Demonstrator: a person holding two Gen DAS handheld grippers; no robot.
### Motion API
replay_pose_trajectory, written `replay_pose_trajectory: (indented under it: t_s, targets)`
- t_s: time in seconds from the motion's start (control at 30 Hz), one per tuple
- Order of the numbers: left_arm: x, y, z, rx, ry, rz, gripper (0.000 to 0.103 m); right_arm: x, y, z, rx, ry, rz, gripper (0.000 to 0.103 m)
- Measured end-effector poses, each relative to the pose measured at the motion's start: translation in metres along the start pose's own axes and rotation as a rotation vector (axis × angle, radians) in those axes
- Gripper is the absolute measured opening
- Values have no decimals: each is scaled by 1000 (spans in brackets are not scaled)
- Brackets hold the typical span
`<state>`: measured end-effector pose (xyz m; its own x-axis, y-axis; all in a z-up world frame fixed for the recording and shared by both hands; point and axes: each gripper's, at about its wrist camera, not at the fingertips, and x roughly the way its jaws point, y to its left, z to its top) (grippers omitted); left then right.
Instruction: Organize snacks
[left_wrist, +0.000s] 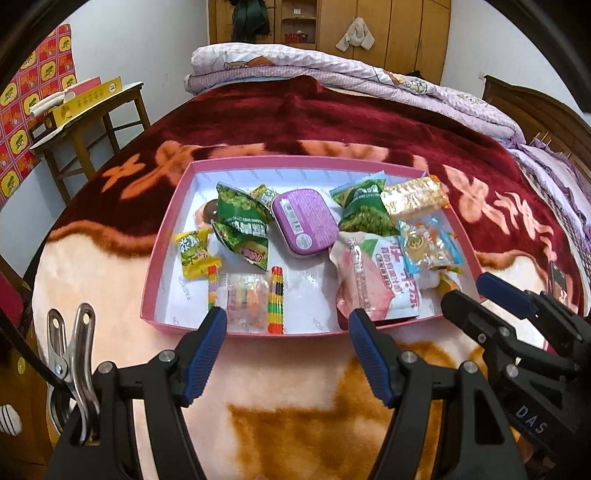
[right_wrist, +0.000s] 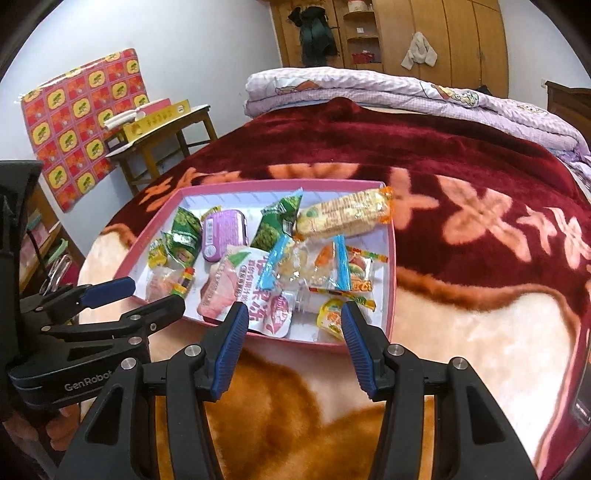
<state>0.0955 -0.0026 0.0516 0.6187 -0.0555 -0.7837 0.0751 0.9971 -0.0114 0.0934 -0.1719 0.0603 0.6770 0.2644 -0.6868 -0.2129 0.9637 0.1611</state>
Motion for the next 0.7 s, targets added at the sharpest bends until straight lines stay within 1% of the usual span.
replay_pose_trajectory:
  t_s: [0.17,0.7]
  targets:
    - [1,-3,-2,11,-4,17,72,5,-2,-2,12,16,-1,53]
    - [2,-3,-1,7,-5,16,72,8,1,-4,4,22,-1,53]
